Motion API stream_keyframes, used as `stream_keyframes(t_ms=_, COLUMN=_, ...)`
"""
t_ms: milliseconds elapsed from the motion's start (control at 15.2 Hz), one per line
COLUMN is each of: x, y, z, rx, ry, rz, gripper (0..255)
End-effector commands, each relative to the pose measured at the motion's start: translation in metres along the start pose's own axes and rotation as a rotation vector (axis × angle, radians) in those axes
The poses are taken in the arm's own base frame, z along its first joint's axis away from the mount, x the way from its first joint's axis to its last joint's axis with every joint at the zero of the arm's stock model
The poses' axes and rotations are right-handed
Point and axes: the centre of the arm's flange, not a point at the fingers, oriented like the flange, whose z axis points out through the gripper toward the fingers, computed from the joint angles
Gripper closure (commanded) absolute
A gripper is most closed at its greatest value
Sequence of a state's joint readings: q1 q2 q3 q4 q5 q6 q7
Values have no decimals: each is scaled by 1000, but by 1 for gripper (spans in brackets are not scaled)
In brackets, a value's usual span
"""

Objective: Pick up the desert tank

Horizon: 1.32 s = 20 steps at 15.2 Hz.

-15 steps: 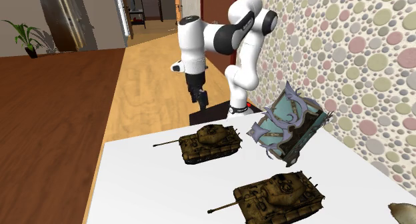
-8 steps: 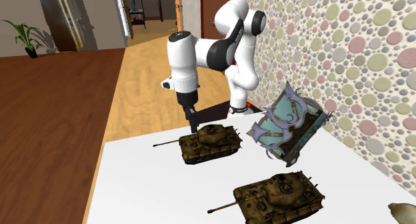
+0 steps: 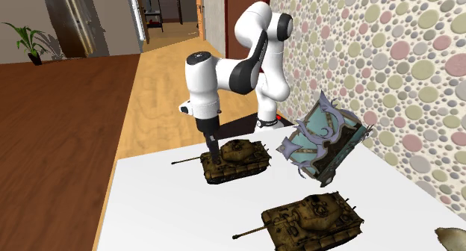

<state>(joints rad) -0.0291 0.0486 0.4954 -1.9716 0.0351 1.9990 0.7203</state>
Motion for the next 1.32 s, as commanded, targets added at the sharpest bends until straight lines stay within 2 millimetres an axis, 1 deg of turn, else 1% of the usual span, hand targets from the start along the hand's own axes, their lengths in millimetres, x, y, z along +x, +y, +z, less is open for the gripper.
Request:
stream_keyframes(t_ms=0, x=0, y=1, z=8, rx=0, ry=0, rz=0, gripper=0)
stream_keyframes(t_ms=66, x=0, y=1, z=8, rx=0, ry=0, rz=0, gripper=0)
stream_keyframes(t_ms=132, x=0, y=2, z=8, rx=0, ry=0, rz=0, gripper=255)
stream_keyframes(t_ms=726, x=0, y=1, z=8, rx=0, ry=0, rz=0, gripper=255)
stream_keyframes(t_ms=1254, x=-2, y=0, z=-34, rx=0, ry=0, rz=0, gripper=255)
